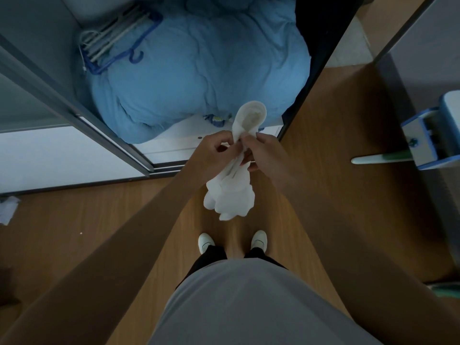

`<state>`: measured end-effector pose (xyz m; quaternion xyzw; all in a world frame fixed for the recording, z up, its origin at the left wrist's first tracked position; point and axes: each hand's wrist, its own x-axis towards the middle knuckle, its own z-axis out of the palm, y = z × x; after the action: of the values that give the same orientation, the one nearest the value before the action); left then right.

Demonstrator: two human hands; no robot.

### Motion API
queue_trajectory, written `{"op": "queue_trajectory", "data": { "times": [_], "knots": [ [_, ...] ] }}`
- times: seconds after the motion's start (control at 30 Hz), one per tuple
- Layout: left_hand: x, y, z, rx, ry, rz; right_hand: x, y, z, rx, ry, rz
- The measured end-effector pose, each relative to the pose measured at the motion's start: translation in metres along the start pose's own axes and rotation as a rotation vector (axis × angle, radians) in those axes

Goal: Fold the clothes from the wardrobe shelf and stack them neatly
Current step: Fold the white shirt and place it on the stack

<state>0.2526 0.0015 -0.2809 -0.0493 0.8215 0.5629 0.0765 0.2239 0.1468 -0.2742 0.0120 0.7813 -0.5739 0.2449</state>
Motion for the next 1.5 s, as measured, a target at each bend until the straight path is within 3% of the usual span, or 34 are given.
{"op": "queue_trajectory", "data": {
  "times": [0.27, 0.5, 0.6, 0.7, 0.87, 1.0, 1.23, 1.5],
  "knots": [
    [-0.002, -0.006, -0.011, -0.097, -0.082, 0.054, -0.006, 0.001, 0.001, 0.065, -0.020, 0.015],
    [0.002, -0.007, -0.015, -0.096, -0.043, 0.033, -0.013, -0.002, -0.002, -0.098, -0.109, -0.105],
    [0.001, -0.007, -0.016, -0.083, -0.063, 0.062, -0.015, -0.004, -0.012, -0.302, 0.072, -0.335],
    [-0.001, -0.004, -0.017, -0.037, -0.096, 0.071, -0.015, -0.006, -0.024, -0.365, 0.205, -0.425],
    [-0.007, 0.003, -0.018, 0.000, -0.136, 0.192, -0.015, -0.009, -0.026, -0.388, -0.127, -0.385],
    [-0.009, 0.006, -0.021, 0.031, -0.128, 0.254, -0.017, -0.002, -0.020, -0.456, -0.127, -0.406],
    [-0.011, 0.005, -0.021, 0.104, -0.188, 0.200, -0.019, -0.002, -0.023, -0.470, -0.223, -0.438],
    [-0.017, -0.003, -0.021, 0.298, -0.164, 0.270, -0.018, 0.000, -0.021, -0.548, -0.173, -0.475]
  ]
}}
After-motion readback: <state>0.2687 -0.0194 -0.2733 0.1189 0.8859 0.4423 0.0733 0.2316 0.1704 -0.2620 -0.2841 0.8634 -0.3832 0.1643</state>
